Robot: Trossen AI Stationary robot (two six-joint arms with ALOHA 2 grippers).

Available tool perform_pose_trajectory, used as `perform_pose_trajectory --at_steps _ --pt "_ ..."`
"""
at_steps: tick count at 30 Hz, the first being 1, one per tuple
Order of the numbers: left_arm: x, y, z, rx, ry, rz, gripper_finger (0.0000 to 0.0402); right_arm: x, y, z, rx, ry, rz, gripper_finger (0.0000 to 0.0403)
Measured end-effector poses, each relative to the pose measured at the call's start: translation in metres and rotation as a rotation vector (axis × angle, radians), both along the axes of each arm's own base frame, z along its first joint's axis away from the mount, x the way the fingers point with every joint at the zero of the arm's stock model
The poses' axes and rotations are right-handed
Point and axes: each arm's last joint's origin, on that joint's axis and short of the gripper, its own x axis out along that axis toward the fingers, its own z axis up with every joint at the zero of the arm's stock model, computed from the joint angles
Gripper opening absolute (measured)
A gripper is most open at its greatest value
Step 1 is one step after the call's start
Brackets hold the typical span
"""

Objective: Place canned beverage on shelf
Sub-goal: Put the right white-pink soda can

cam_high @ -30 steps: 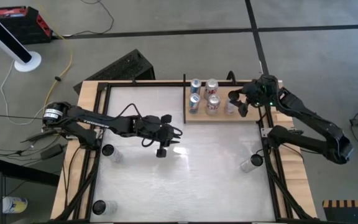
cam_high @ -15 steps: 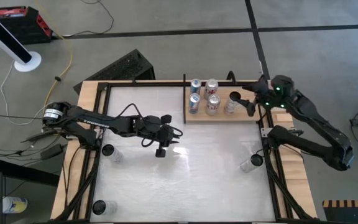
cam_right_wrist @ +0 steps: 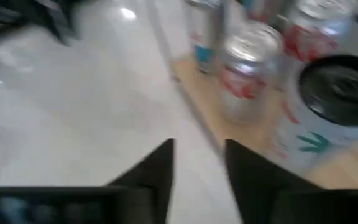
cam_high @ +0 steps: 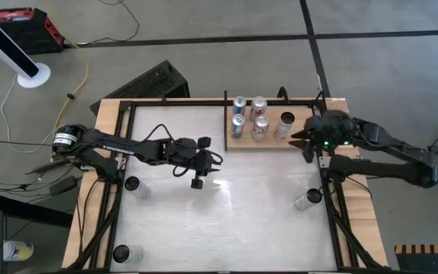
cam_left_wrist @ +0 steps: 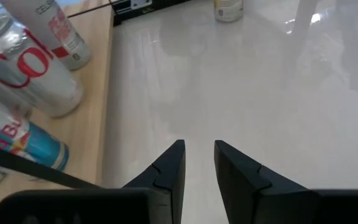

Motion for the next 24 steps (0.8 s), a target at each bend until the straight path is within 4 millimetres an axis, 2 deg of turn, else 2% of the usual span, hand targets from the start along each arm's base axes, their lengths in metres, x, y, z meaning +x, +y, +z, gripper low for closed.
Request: perform_pose_trajectory --at_steps 4,5,9,14,24 --pt "0.0 0.003 0.0 0.0 0.001 0.01 0.0072 0.011 -0.002 -0.018 -0.054 0.133 -0.121 0.0041" --pt "0.0 0.004 0.0 0.0 0.003 0.011 0.0072 0.014 -0.002 -0.02 -0.059 0.152 -0.125 0.0022" --pt "-0.005 0.004 0.005 0.002 0.007 0.01 0.0072 0.025 -0.004 -0.027 -0.046 0.205 -0.118 0.0023" --pt "-0.02 0.003 0.022 -0.003 -0.003 0.013 0.0072 0.033 -0.01 -0.034 -0.049 0.27 -0.16 0.0015" --pt "-0.046 0.002 0.053 -0.001 -0.073 0.018 0.0072 0.038 -0.032 -0.039 -0.072 0.314 -0.232 0.0015"
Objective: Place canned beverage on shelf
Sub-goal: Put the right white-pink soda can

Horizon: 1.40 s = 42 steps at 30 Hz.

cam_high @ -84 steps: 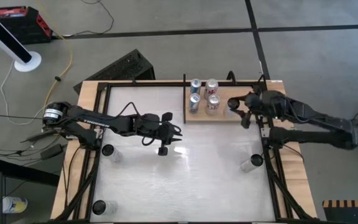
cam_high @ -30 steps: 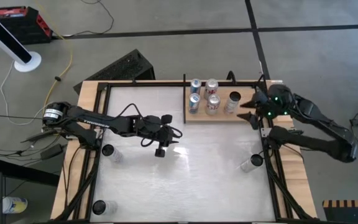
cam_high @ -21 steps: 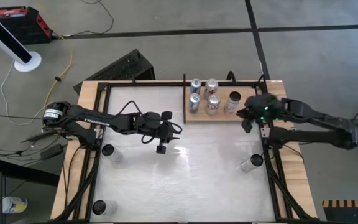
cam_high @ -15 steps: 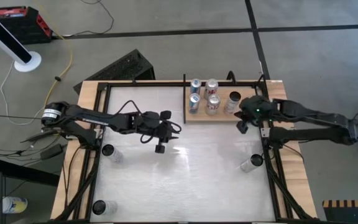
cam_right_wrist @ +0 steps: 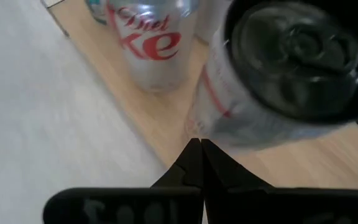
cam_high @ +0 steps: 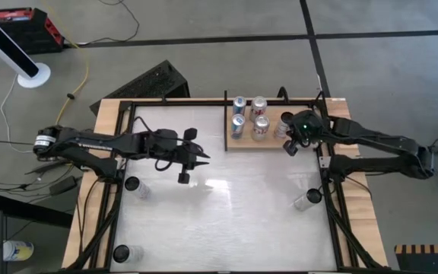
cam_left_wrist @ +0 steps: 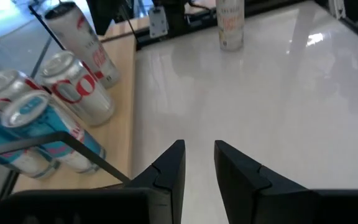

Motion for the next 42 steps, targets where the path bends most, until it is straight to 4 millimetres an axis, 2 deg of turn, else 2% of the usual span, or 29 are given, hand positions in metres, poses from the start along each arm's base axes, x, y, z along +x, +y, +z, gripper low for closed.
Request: perform_pose_trajectory --at_steps 4,16,30,34,37,42 --pt "-0.005 0.0 0.006 -0.017 -0.024 0.007 0.0072 0.003 -0.007 -0.005 0.0 0.037 -0.006 0.0015" --pt "-0.006 0.0 0.005 -0.033 -0.009 0.015 0.0072 0.016 -0.035 -0.014 -0.053 0.063 -0.033 0.0015" --pt "-0.006 0.0 0.004 -0.026 -0.001 0.012 0.0072 0.009 -0.062 -0.014 -0.12 0.058 -0.108 0.0015" --pt "-0.006 0.0 0.003 -0.026 0.007 0.013 0.0072 0.007 -0.063 -0.015 -0.099 0.06 -0.108 0.0015" --pt "-0.006 0.0 0.003 -0.027 0.016 0.013 0.0072 0.01 -0.058 -0.017 -0.025 0.033 -0.027 0.0016" --pt "-0.006 0.0 0.003 -0.015 0.011 0.021 0.0072 0.016 -0.059 -0.012 -0.066 -0.03 -0.007 0.0016"
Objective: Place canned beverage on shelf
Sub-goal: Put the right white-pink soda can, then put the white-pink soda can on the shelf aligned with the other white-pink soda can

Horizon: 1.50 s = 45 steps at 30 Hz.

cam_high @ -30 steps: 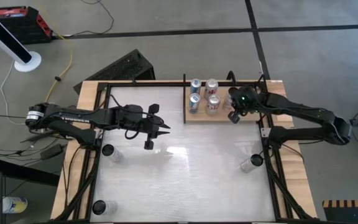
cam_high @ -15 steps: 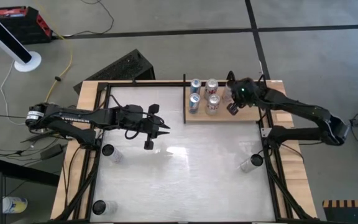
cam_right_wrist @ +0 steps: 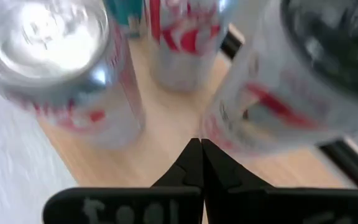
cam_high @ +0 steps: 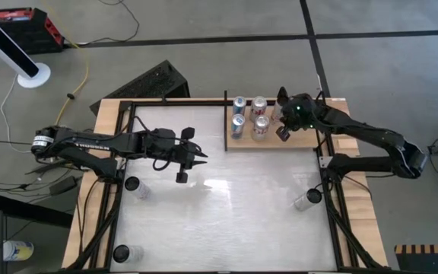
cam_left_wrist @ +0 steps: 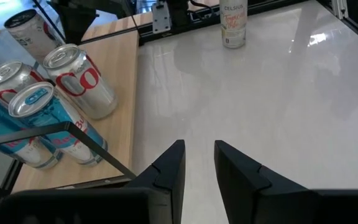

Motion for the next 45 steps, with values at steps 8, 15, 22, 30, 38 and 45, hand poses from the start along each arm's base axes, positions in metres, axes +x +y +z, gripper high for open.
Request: perform_pose_trajectory --at_steps 8,15,22,30,38,45 --pt "-0.001 0.0 -0.002 -0.005 0.021 0.002 0.0072 -0.001 -0.011 0.003 -0.037 -0.045 -0.045 0.0016" --pt "-0.001 0.0 -0.002 -0.005 0.022 0.001 0.0072 -0.002 -0.022 -0.004 -0.038 -0.003 -0.084 0.0016" --pt "-0.001 0.0 -0.002 -0.006 0.023 0.003 0.0072 0.001 -0.026 -0.01 -0.028 0.016 -0.083 0.0016" --pt "-0.014 -0.001 0.003 -0.115 0.053 0.065 0.0072 -0.002 0.008 0.013 0.0 0.012 0.008 0.0016" --pt "-0.066 -0.02 0.046 -0.251 0.193 0.158 0.0067 0.009 0.058 0.037 -0.028 -0.099 0.232 0.0016" --pt "-0.1 -0.047 0.077 -0.364 0.439 0.261 0.0048 0.023 0.077 0.046 -0.082 -0.191 0.352 0.0016"
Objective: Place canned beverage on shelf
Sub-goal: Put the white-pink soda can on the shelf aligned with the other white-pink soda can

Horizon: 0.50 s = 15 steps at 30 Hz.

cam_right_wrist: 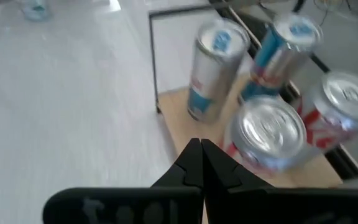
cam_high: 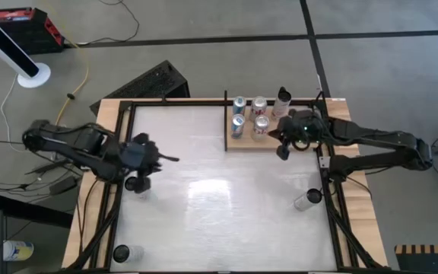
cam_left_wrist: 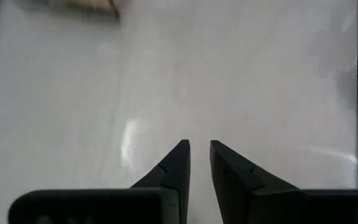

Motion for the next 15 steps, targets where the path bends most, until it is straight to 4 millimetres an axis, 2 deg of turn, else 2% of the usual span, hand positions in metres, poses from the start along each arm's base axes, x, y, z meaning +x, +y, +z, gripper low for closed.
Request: perform_pose_trajectory --at_steps 3,7,15 --pt "-0.012 -0.005 -0.002 -0.077 0.107 0.065 0.005 0.003 0.005 0.0 -0.021 0.001 0.03 0.0016" --pt "-0.023 -0.007 -0.008 -0.144 0.229 0.146 0.008 0.004 0.007 0.001 -0.042 0.001 0.058 0.0016" --pt "-0.026 -0.012 -0.011 -0.225 0.284 0.209 0.0202 0.004 0.008 0.001 -0.059 0.006 0.075 0.0016"
